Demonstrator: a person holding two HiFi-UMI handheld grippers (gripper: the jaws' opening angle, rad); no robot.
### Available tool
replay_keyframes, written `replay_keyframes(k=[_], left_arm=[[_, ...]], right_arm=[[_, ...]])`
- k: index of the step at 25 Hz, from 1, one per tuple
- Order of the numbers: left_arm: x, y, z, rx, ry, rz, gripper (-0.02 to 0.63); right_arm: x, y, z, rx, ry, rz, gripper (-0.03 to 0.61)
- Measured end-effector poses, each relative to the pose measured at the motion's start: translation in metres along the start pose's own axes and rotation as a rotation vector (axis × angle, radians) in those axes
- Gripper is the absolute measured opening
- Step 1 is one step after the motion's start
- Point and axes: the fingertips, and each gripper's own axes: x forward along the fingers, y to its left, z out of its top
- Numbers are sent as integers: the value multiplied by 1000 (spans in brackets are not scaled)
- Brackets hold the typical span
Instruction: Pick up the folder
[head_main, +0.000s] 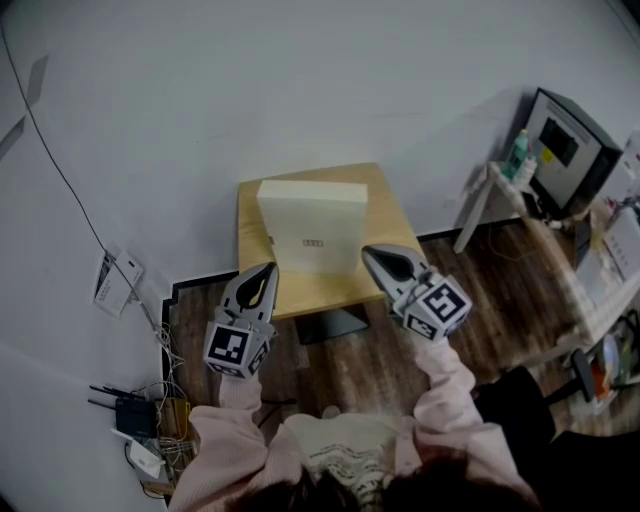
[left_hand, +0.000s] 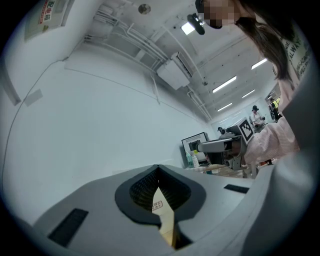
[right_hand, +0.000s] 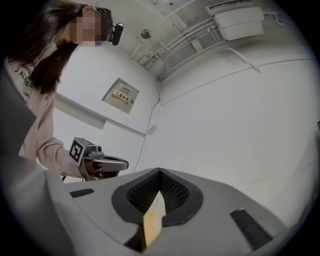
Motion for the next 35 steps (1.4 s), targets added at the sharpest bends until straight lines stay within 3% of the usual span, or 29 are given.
replay_keyframes(k=[10,27,35], left_arm=[[18,13,-27,-26,40,-25,0],[62,38,-47,-46,68,10,0],[74,63,-76,-87,132,31,0]], right_arm=[[16,-13,-29,60,19,-27,5],[32,-67,-60,52,97,-15,5],[33,-94,-85,71,167,12,6]])
